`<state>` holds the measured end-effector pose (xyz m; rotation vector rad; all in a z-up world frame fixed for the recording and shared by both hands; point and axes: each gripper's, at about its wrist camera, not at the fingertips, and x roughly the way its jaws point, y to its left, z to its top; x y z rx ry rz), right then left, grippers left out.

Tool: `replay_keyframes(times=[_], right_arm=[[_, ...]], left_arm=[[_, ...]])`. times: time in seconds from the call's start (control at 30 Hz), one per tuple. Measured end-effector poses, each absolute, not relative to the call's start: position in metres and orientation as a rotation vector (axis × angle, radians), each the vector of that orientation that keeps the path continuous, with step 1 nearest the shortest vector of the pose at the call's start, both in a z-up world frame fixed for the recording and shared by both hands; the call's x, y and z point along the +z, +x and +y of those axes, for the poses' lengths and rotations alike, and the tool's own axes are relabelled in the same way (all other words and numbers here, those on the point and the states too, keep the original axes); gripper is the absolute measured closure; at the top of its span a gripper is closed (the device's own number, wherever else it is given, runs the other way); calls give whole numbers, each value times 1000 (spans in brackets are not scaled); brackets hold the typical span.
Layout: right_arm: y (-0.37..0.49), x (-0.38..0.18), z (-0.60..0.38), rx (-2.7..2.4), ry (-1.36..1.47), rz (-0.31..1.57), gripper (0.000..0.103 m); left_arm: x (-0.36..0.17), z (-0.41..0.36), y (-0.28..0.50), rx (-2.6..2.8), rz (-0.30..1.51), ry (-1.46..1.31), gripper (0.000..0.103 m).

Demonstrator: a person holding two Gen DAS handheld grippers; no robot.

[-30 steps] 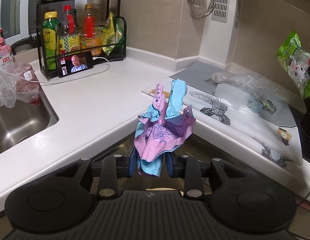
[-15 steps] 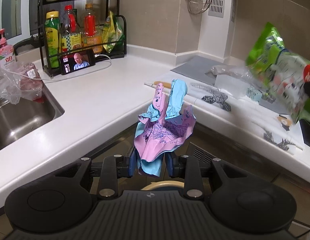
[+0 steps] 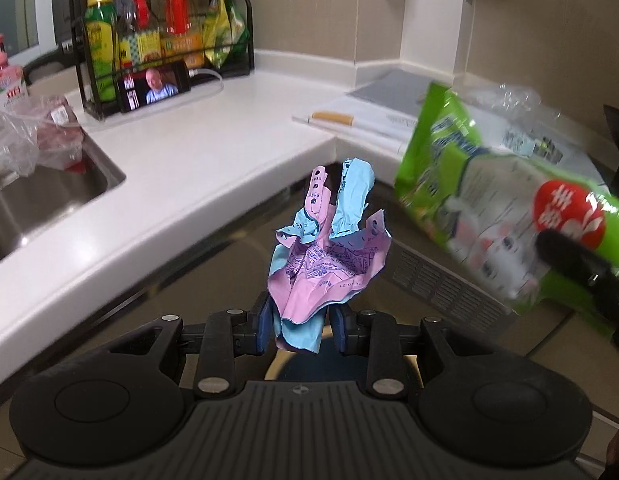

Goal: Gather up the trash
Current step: 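Carry the wrapper and green bag down toward the floor trash bin with both tools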

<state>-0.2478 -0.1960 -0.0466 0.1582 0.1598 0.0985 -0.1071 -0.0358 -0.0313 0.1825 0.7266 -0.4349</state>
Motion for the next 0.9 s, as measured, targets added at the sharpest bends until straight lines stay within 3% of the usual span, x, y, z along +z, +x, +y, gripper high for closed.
replay_keyframes(times=[0.9], right_arm=[[-209, -100, -185, 94, 129, 489, 103]], left_arm=[[-104, -56, -88, -424, 962, 269, 70]])
